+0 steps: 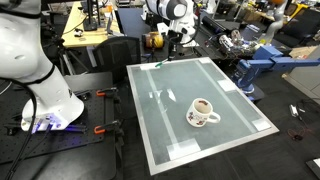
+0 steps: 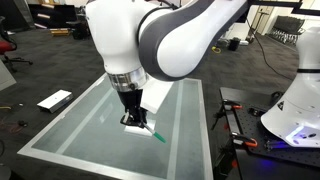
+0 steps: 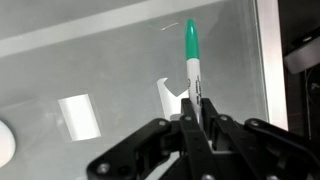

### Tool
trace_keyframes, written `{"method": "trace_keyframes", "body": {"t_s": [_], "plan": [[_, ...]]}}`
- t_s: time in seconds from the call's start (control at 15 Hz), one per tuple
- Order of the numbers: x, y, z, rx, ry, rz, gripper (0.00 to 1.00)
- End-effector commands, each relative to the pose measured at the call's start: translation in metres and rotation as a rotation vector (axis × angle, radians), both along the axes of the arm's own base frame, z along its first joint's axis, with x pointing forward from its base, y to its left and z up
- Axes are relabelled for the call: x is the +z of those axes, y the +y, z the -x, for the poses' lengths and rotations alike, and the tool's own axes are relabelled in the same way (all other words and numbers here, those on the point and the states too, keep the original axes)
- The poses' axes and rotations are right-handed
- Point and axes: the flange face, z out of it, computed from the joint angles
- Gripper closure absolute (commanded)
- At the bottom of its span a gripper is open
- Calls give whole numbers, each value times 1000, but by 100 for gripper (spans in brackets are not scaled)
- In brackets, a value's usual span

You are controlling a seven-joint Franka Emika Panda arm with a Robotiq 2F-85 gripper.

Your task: Take the pen from the cup and put it on the table

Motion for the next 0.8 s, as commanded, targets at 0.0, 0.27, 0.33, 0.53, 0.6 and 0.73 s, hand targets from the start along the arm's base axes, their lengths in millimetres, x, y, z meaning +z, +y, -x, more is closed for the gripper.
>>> {"method": "trace_keyframes", "body": {"t_s": [0.0,0.27,0.33,0.53,0.6,0.73], "plan": [[-13,14,10,22,-2,-19,97],[-32,22,17,28,32,-39,97],[-37,23,18,23,42,-41,97],[-49,24,20,14,74,-46,97],[-52,24,21,11,81,-49,97],[-58,25,22,7,103,-43,61]]}}
